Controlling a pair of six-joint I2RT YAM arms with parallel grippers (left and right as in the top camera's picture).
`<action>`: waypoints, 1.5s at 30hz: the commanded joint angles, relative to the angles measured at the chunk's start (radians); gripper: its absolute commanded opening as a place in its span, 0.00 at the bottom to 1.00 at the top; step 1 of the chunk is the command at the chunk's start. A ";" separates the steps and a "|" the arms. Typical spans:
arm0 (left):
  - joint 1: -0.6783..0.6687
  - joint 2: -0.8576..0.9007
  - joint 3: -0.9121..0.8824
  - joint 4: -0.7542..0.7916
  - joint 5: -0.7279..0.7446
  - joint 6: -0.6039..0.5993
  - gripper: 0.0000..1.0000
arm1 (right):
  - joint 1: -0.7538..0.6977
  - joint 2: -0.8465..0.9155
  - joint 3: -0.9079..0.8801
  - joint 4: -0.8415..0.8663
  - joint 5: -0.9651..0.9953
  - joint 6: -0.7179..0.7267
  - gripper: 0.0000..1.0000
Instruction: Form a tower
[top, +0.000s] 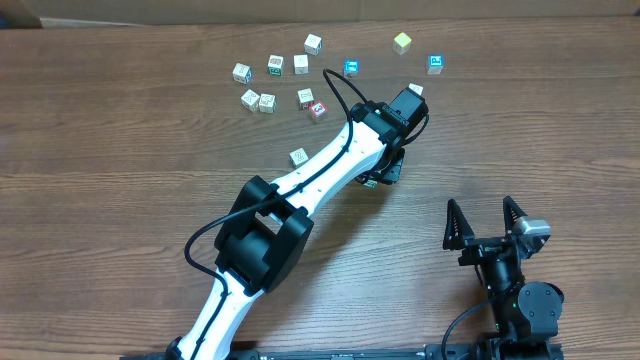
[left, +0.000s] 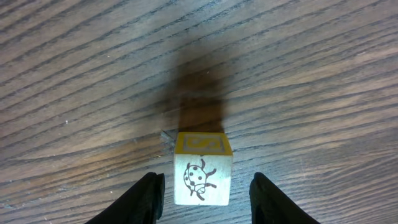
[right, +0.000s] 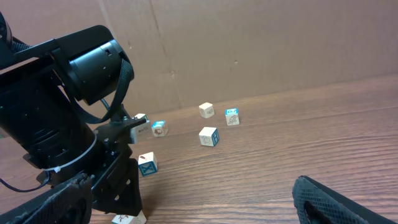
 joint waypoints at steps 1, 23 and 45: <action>-0.002 0.026 0.000 0.003 -0.018 -0.014 0.43 | 0.006 -0.010 -0.010 0.005 0.006 -0.008 1.00; -0.002 0.026 -0.018 0.020 -0.022 -0.014 0.44 | 0.006 -0.010 -0.010 0.005 0.006 -0.008 1.00; -0.003 0.026 -0.087 0.102 -0.021 -0.034 0.29 | 0.006 -0.010 -0.010 0.005 0.006 -0.008 1.00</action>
